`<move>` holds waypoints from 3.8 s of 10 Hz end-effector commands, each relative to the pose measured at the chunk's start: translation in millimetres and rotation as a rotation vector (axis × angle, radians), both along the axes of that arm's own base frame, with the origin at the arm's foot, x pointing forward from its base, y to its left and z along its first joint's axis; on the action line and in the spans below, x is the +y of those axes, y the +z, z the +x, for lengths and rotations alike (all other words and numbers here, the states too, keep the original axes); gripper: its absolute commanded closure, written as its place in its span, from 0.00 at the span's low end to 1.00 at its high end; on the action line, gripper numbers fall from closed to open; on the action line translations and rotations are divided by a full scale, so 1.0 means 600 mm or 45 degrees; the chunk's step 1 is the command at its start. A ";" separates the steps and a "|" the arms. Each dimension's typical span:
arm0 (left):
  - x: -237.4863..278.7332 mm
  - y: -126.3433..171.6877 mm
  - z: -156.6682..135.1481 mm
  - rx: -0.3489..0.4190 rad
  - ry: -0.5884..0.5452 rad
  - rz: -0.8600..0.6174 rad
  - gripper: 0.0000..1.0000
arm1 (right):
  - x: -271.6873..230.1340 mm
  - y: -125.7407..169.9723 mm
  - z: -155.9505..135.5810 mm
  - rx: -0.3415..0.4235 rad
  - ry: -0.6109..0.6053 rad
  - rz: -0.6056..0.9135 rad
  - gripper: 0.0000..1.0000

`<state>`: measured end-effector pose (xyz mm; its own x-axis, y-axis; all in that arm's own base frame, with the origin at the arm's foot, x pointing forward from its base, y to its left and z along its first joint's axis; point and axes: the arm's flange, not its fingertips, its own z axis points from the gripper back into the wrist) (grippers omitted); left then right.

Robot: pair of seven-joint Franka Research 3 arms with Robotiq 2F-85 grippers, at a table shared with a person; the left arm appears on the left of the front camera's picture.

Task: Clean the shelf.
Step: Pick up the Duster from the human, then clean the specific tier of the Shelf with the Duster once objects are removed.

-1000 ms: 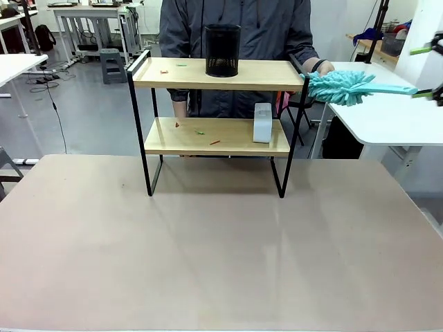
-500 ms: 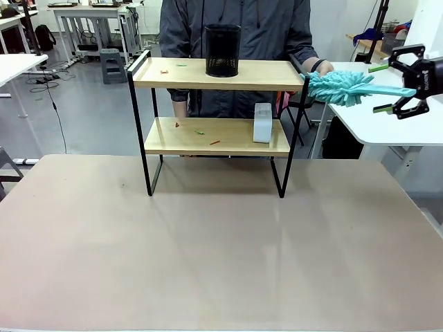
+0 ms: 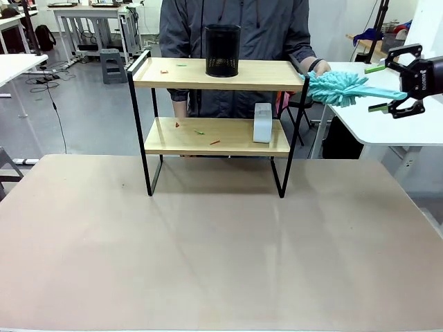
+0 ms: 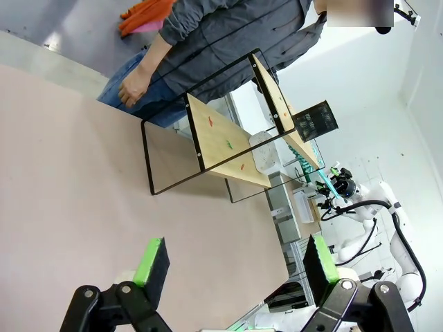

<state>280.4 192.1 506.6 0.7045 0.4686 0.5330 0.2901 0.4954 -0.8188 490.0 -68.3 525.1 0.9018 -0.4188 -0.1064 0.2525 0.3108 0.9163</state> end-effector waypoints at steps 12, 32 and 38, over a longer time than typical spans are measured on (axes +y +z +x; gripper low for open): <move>-0.002 0.000 0.004 -0.041 -0.005 -0.001 0.00 | -0.016 0.023 -0.038 -0.101 0.045 0.040 1.00; -0.002 0.000 0.004 -0.041 -0.005 -0.001 0.00 | -0.168 0.155 -0.499 -0.331 0.326 -0.428 1.00; -0.002 0.000 0.004 -0.041 -0.005 -0.001 0.00 | -0.168 0.155 -0.499 -0.331 0.326 -0.428 1.00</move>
<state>281.1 192.6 506.4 0.7022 0.4676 0.5369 0.2955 0.4946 -0.8173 189.2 -169.2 611.6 0.9618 -0.1316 0.2400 -0.1058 0.6302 0.7692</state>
